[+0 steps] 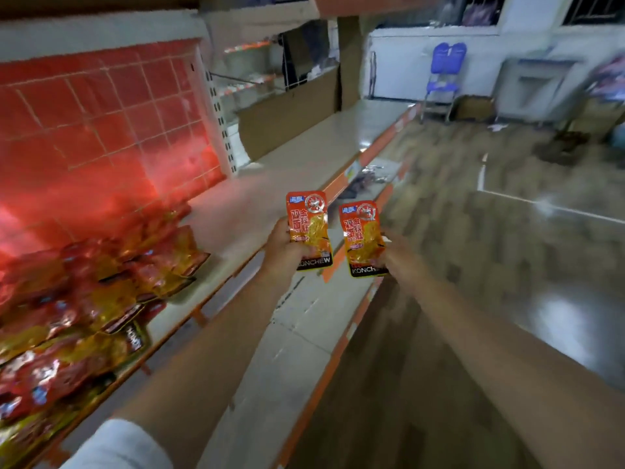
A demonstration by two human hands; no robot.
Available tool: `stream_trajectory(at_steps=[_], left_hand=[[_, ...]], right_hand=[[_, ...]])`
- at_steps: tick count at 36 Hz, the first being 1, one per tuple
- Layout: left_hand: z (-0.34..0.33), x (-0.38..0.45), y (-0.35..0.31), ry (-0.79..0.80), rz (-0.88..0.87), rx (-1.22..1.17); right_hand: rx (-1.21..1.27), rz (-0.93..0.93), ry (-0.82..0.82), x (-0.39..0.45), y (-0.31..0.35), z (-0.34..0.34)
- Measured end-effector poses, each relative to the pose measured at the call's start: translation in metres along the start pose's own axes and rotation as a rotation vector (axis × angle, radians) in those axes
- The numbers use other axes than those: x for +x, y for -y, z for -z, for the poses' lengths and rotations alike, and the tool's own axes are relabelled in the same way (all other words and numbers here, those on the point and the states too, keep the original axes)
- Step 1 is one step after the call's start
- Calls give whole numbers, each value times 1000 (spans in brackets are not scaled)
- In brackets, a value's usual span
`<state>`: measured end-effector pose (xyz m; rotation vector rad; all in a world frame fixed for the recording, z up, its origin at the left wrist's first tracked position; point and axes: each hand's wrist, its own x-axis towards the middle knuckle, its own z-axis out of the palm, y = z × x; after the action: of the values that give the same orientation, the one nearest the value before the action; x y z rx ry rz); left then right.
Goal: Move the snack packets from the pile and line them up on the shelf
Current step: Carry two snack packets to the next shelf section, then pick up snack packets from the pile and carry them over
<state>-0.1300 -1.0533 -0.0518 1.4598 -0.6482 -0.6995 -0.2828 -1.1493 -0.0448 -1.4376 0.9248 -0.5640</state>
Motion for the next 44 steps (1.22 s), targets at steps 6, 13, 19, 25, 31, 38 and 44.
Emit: stream_trajectory(at_steps=[6, 13, 19, 25, 31, 38, 44], left_hand=[[-73, 81, -11, 97, 15, -20], [-152, 185, 10, 55, 32, 32], [-221, 264, 18, -53, 80, 26], [-279, 333, 7, -103, 95, 18], [-318, 396, 3, -171, 68, 49], [-351, 481, 7, -182, 25, 21], [-378, 576, 13, -223, 15, 43]], right_hand=[[-26, 34, -79, 81, 8, 60], [174, 31, -49, 175, 7, 133], [177, -13, -52, 270, 14, 197], [189, -20, 60, 345, 41, 244], [202, -7, 114, 430, 52, 276], [140, 14, 138, 543, 54, 301], [109, 48, 162, 642, 71, 316]])
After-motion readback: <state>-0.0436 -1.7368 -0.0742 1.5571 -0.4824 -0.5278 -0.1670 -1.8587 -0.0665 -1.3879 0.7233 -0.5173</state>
